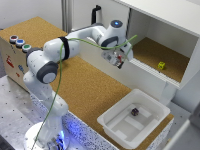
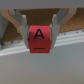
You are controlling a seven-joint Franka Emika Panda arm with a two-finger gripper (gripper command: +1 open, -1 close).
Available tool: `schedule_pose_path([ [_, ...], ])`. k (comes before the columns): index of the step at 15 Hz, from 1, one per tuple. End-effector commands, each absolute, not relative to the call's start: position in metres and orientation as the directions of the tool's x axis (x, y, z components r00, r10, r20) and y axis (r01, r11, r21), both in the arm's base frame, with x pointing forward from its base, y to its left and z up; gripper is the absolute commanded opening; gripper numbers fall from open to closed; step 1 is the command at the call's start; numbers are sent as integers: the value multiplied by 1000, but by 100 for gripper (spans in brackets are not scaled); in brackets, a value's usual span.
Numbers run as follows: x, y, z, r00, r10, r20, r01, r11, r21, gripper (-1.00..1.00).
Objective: Put the pink object inside the right cabinet
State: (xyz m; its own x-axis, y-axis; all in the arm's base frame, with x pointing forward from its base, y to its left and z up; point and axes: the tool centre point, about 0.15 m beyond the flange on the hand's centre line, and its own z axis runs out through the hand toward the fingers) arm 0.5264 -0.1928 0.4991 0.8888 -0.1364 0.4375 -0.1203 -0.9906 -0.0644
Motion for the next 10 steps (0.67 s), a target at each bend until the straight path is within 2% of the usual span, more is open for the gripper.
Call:
schedule_pose_path([
  [1,620,-243,504,937,-110,331,-95,-994,-62,-100],
  [3,640,-250,505,938,-111,328,-102,-994,-44,-100],
  [5,656,-259,501,950,-98,296,-75,-993,-89,-100],
  [8,673,-262,496,954,-79,290,-67,-996,-51,-100],
  [10,683,-261,495,945,-66,320,-57,-998,-38,-100],
])
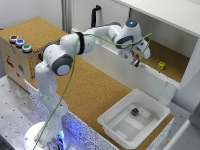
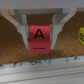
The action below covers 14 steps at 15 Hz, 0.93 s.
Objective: Put the pink object inside the right cabinet
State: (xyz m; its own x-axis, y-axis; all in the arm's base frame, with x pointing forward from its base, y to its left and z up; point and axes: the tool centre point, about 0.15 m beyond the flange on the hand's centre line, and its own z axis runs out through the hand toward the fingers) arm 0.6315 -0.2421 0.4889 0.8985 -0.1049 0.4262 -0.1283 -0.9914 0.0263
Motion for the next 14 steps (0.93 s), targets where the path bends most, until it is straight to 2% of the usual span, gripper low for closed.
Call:
schedule_pose_path([
  [1,690,-258,494,945,-55,323,-47,-998,-32,-100],
  [3,705,-250,488,941,-31,337,-31,-1000,-6,-100],
  [5,715,-240,478,950,-19,313,-32,-999,37,-100],
  [6,715,-234,475,951,-20,308,-37,-998,49,100],
  [7,711,-228,475,951,-22,308,-51,-995,87,100],
  [10,684,-212,479,922,-15,386,-76,-986,145,100],
  [11,674,-211,478,917,-24,398,-83,-988,132,100],
  [14,625,-201,508,880,-32,473,-133,-975,180,100],
])
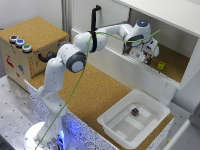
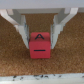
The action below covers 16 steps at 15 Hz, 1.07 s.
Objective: Put the pink object inside the right cabinet
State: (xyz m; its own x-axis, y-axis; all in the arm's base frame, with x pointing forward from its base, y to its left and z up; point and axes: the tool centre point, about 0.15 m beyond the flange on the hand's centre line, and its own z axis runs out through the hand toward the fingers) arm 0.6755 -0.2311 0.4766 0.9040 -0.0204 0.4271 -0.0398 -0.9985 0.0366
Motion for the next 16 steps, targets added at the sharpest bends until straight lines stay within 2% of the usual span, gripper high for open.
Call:
schedule_pose_path([
  [1,608,-197,516,872,-43,487,-147,-973,177,100],
  [6,576,-196,507,884,-94,458,-169,-978,126,100],
  [8,555,-185,515,884,-75,462,-139,-985,106,100],
  [14,555,-185,515,884,-75,462,-139,-985,106,100],
  [15,568,-186,522,932,-72,356,-89,-996,30,100],
  [16,557,-172,514,943,-43,330,-55,-998,26,100],
])
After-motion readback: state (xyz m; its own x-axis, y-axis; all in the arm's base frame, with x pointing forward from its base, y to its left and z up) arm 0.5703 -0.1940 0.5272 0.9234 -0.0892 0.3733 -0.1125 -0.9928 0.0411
